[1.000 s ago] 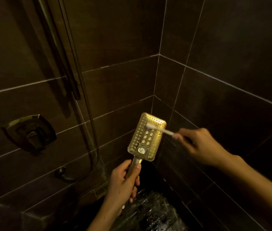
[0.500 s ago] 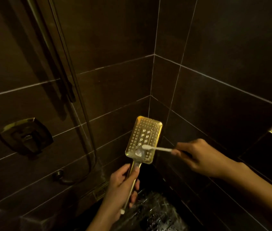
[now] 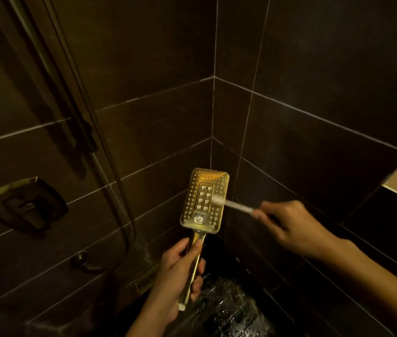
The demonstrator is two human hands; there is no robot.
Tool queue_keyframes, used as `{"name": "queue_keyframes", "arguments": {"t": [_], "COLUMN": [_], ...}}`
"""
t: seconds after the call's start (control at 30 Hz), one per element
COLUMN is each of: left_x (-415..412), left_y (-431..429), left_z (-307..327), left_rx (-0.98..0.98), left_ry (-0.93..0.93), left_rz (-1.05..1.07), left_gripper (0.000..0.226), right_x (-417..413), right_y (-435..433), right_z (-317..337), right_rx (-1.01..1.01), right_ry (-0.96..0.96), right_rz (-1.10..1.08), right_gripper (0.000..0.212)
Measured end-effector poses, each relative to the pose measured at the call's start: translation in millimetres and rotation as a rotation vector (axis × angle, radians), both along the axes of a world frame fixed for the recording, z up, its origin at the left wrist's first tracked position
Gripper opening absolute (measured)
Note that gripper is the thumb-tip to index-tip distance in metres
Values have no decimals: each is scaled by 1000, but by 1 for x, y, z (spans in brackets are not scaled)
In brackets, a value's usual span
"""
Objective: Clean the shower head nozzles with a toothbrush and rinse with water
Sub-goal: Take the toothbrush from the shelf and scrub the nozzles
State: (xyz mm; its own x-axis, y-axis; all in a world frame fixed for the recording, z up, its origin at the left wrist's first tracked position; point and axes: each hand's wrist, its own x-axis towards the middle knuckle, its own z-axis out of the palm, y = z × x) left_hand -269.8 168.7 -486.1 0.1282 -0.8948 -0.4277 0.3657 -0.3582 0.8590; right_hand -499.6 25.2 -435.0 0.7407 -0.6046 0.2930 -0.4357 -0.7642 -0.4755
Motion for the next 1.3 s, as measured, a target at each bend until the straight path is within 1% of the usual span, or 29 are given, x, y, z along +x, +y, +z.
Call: {"name": "queue_keyframes", "arguments": {"t": [0.07, 0.1, 0.17, 0.2, 0.23, 0.27, 0.33, 0.37, 0.4, 0.47, 0.5, 0.53, 0.57, 0.63, 0.67, 0.73, 0.83, 0.9, 0.97, 1.03, 1.1, 1.2, 1.3], "left_x": [-5, -8, -17, -22, -28, -33, -44, -49, -55, -65, -71, -76, -82, -93, -99, -112, -130, -142, -154, -168, -179, -196, -207], "left_y": [-4, -5, -9, -11, -12, -14, -19, -22, -25, -31, -34, -37, -39, -44, -46, -52, -61, -67, -72, -77, -81, -87, -93], "left_z": [2, 3, 2, 0, -1, -2, -3, -3, -3, -3, -4, -4, -4, -6, -6, -8, -9, -9, -8, -9, -10, -13, -14], "left_rx": [0, -5, -24, -33, -42, -54, -84, -98, -108, -128, -133, -135, -136, -132, -126, -116, -99, -93, -85, -73, -54, -28, -6], "left_ry": [-25, -40, -81, -108, -138, -169, -230, -258, -281, -320, -336, -350, -361, -379, -387, -388, -348, -300, -245, -205, -173, -141, -114], "left_rz": [6, 9, 13, 15, 15, 11, -9, -21, -30, -42, -47, -49, -52, -55, -53, -52, -43, -42, -47, -52, -59, -64, -61], "left_gripper": [13, 13, 13, 13, 13, 12, 11, 11, 11, 13, 14, 14, 14, 14, 15, 15, 14, 13, 13, 14, 13, 12, 10], "right_x": [-4, -7, -17, -21, -26, -29, -33, -36, -41, -52, -59, -64, -69, -73, -76, -87, -112, -136, -169, -212, -257, -321, -349], "right_y": [5, 3, -9, -15, -19, -20, -16, -15, -18, -30, -34, -36, -34, -23, -19, -16, -13, -9, -13, -23, -35, -53, -65], "right_z": [-10, -13, -9, -6, -5, -3, -5, -6, -7, -2, -1, -1, -3, -8, -10, -12, -11, -10, -9, -7, -6, -12, -12], "right_rx": [73, 66, -2, -36, -44, -43, 16, 36, 24, -68, -108, -120, -104, -11, 28, 48, 87, 100, 81, 51, 55, 28, -20], "right_ry": [104, 108, 8, -46, -72, -55, 44, 84, 88, 8, -25, -34, -11, 113, 185, 254, 207, 107, -10, -79, -83, 0, 42], "right_rz": [128, 112, -70, -167, -205, -177, -19, 16, -17, -211, -272, -262, -189, 15, 77, 92, 48, -49, -227, -408, -566, -778, -901], "right_gripper": [26, 28, 31, 29, 26, 25, 25, 25, 27, 32, 32, 32, 33, 32, 31, 33, 34, 32, 35, 40, 35, 26, 26]}}
